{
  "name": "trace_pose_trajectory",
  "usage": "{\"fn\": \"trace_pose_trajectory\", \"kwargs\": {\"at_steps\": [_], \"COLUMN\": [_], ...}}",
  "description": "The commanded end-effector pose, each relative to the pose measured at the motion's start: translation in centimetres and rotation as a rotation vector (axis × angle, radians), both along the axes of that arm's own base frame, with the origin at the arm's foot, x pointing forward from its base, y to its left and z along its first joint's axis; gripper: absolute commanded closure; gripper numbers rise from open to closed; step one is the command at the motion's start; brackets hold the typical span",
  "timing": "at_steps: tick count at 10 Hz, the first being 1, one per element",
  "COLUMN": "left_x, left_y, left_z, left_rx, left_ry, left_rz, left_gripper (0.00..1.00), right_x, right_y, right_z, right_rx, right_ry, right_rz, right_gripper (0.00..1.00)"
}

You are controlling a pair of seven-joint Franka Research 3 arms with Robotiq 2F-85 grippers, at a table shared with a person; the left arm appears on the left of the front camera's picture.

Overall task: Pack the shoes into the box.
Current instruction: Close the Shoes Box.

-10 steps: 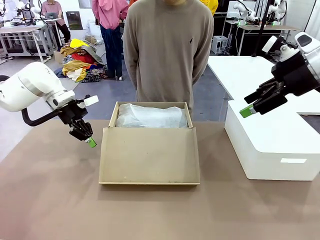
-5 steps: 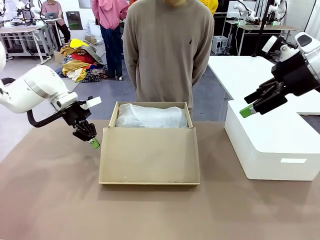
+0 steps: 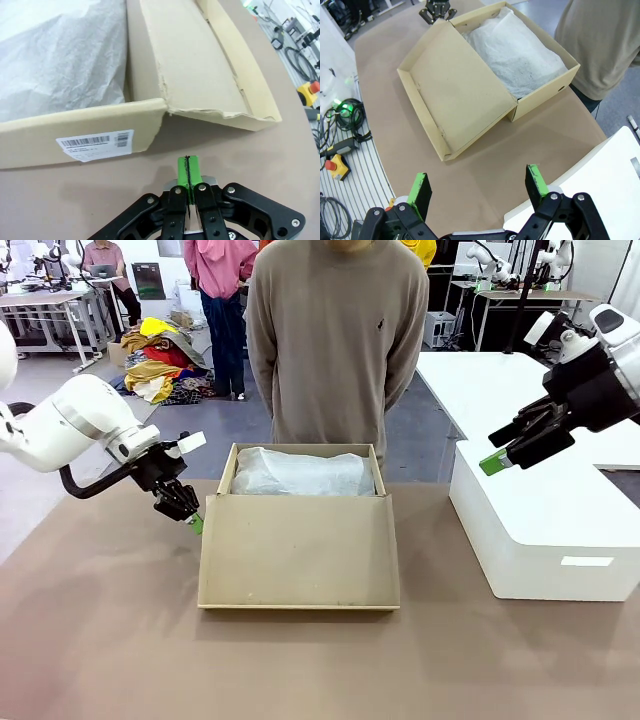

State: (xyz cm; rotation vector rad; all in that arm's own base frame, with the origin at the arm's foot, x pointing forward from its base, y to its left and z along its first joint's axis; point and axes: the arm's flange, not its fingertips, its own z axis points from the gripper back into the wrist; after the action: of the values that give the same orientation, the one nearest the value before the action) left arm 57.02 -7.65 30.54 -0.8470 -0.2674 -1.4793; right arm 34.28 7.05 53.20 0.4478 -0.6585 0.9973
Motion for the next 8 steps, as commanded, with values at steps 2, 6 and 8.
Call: {"fn": "trace_pose_trajectory", "kwargs": {"at_steps": [2, 6, 8], "left_x": [-0.1, -0.2, -0.4], "left_y": [-1.1, -2.0, -2.4], "left_z": [-0.6, -1.2, -1.5], "left_rx": [-0.013, -0.036, -0.064], "left_ry": [-0.007, 0.019, 0.041], "left_rz": [0.042, 0.036, 0.020], "left_gripper": [1.00, 1.00, 1.00], "right_x": [0.1, 0.1, 0.1], "right_y": [0.0, 0.0, 0.0], "right_z": [0.0, 0.0, 0.0], "right_rx": [0.018, 0.018, 0.018], "right_ry": [-0.004, -0.004, -0.004], "right_rz": [0.012, 0.012, 0.012], "right_gripper": [0.00, 0.00, 0.00]}}
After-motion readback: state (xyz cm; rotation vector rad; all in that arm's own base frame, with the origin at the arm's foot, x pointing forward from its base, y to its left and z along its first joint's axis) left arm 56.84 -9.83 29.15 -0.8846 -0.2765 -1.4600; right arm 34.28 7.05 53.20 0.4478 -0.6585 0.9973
